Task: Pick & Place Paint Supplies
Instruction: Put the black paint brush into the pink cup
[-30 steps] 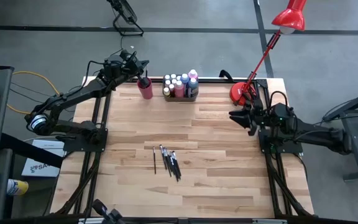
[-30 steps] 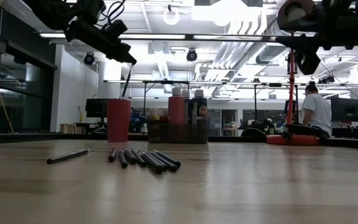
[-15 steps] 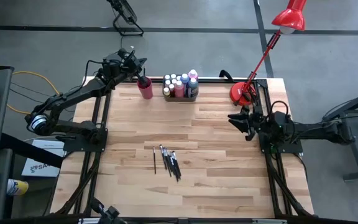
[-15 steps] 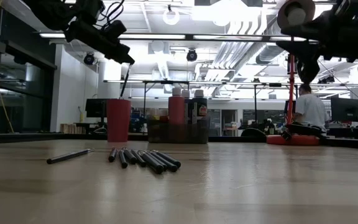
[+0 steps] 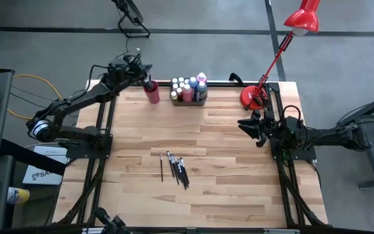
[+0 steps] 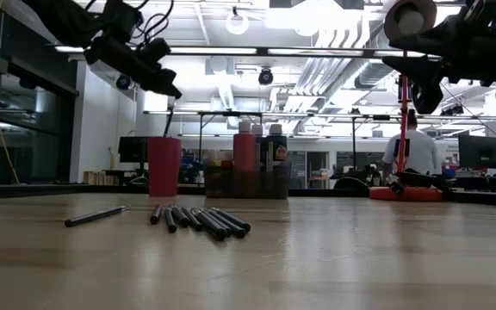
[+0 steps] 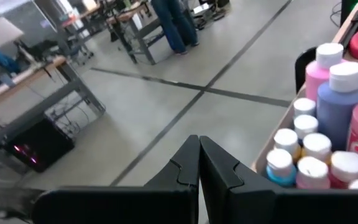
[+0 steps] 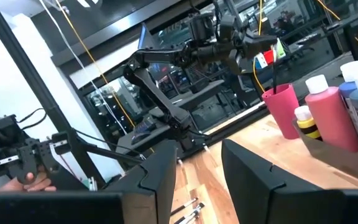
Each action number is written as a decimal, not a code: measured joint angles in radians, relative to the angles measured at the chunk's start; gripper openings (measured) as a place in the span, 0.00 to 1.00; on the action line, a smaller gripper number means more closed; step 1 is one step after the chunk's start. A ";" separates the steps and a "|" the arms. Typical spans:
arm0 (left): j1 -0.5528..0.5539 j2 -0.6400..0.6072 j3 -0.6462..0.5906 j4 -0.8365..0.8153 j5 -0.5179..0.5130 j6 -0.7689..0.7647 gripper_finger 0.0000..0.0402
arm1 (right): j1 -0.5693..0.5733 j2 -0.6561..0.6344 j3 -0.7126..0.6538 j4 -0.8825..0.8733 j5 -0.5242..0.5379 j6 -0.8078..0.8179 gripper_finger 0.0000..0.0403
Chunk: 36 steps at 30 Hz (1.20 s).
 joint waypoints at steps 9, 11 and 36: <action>-0.001 0.000 -0.148 0.171 0.000 -0.116 0.00 | 0.000 0.000 0.000 0.000 0.000 -0.031 0.30; -0.001 0.000 -0.170 0.207 0.000 -0.141 0.00 | 0.000 0.000 0.000 0.000 0.000 -0.031 0.30; -0.125 -0.153 -0.177 0.103 0.083 -0.438 0.39 | 0.000 0.000 -0.001 -0.002 -0.002 -0.032 0.30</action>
